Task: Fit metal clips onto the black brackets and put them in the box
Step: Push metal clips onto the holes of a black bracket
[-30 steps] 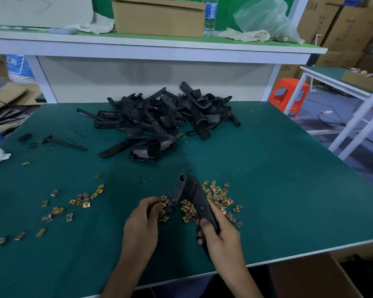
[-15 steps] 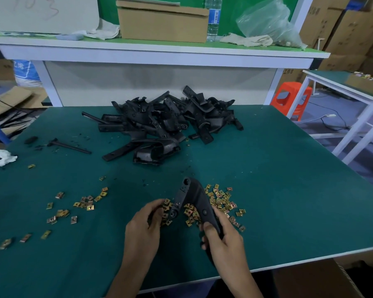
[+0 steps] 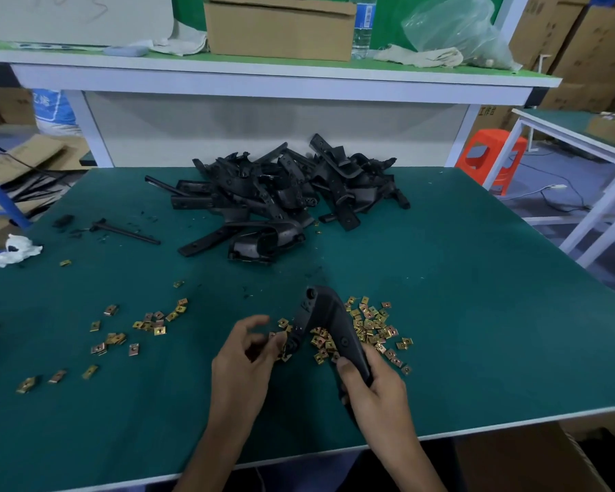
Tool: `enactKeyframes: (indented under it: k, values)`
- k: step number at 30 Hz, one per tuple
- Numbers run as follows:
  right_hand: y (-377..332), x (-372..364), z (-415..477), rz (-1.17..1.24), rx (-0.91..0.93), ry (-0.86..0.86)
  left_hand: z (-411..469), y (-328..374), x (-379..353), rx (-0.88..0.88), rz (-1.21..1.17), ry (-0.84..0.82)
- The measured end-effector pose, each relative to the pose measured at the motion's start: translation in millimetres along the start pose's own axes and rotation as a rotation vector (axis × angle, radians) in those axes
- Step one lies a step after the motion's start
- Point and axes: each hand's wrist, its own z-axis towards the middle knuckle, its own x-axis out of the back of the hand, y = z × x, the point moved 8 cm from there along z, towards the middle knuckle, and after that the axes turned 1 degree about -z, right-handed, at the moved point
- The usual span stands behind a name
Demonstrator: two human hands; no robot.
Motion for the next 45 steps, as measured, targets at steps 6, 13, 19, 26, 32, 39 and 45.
enactKeyframes:
  k: [6, 13, 19, 26, 32, 39, 45]
  values:
    - [1, 1, 1, -0.011, 0.008, 0.013, 3, -6, 0, 0.029, -0.056, -0.03]
    - [-2, 0, 1, 0.024, 0.012, -0.013, 5, -4, 1, 0.016, -0.163, -0.054]
    - [-1, -2, 1, 0.049, 0.025, -0.048, 3, 1, -6, 0.046, -0.193, -0.153]
    - [-2, -2, 1, 0.005, 0.046, -0.067, 3, -6, -11, 0.096, -0.182, -0.326]
    - [-5, -2, 2, -0.069, 0.065, -0.064, 3, -2, -12, 0.084, -0.211, -0.416]
    - [-5, -5, 6, -0.091, 0.028, -0.104, 3, 2, -12, 0.12, -0.25, -0.541]
    - [-9, -6, 5, -0.156, 0.053, -0.12, 6, 2, -9, 0.152, -0.258, -0.591]
